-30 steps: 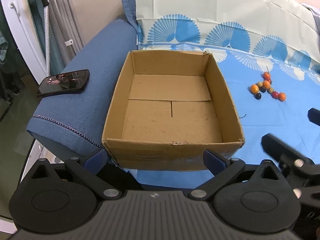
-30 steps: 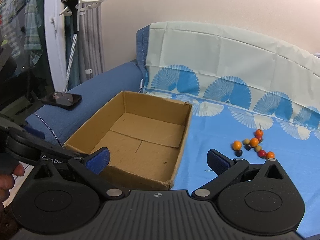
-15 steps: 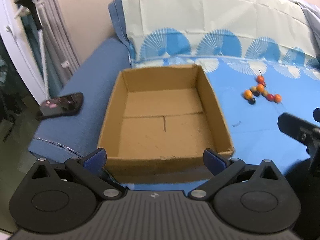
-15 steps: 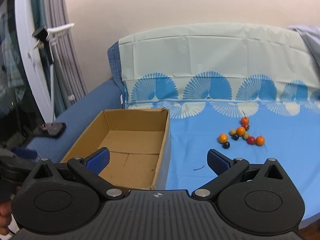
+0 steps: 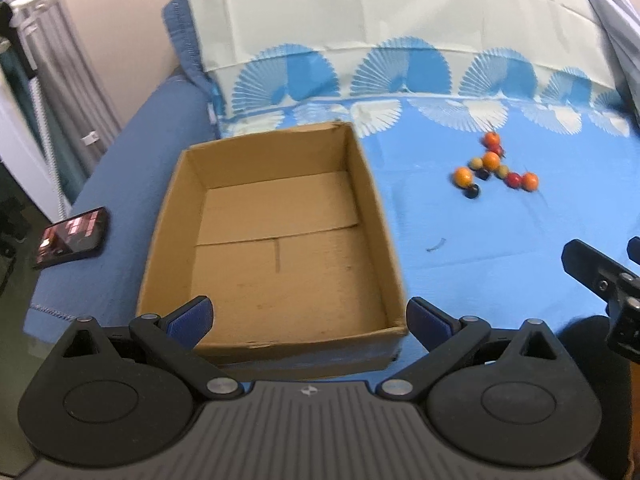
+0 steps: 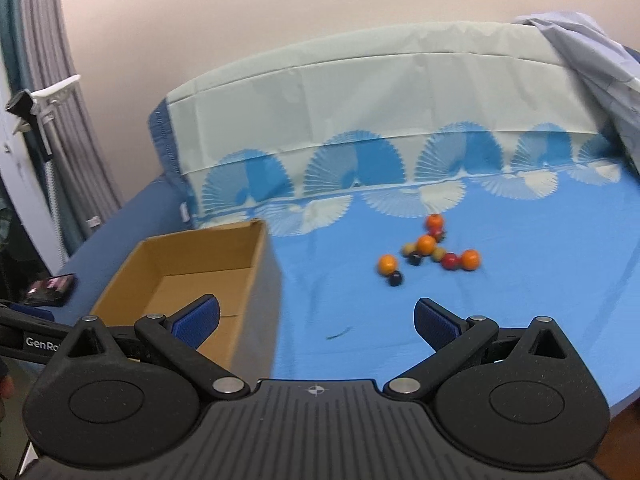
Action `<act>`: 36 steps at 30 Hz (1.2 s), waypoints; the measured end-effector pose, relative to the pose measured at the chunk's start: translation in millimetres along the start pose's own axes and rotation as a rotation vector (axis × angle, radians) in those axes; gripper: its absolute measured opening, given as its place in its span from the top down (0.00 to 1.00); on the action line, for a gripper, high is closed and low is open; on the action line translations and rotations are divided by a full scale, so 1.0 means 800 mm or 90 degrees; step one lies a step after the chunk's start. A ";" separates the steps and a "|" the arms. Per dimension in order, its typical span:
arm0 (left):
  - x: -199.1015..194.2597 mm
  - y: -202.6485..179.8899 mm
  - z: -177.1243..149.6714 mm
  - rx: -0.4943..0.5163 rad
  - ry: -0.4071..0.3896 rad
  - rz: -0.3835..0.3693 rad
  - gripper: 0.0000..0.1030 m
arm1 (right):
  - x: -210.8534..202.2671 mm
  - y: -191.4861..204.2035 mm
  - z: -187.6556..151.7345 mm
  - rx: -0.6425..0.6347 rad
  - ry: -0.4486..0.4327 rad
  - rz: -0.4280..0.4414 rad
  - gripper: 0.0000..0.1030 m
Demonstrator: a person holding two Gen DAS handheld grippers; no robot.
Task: Organize fruits
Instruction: 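Move both tools toward the cluster of fruits beside the box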
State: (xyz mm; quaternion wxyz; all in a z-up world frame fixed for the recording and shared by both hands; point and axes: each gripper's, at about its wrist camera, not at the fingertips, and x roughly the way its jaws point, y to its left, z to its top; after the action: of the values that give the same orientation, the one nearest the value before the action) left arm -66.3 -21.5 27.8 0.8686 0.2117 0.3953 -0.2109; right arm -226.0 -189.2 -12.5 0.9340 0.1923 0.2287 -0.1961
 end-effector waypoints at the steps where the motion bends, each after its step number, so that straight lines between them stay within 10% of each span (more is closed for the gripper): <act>1: 0.003 -0.007 0.003 0.006 0.003 -0.004 0.00 | 0.003 -0.008 0.000 0.007 0.001 -0.006 0.00; 17: 0.116 -0.153 0.114 0.075 0.026 -0.147 0.00 | 0.091 -0.144 0.008 0.063 0.020 -0.185 0.00; 22: 0.207 -0.222 0.170 0.132 0.047 -0.115 0.00 | 0.164 -0.187 0.010 0.043 0.042 -0.229 0.00; 36: 0.448 -0.268 0.254 0.038 0.210 -0.204 0.00 | 0.408 -0.284 0.019 0.021 0.139 -0.238 0.01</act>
State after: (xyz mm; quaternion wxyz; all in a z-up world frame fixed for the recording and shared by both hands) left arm 155.2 -377.9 -171.7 0.7411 0.2034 0.5539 -0.3204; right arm -57.0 -480.0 -225.2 0.8477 0.1821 0.3568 -0.3477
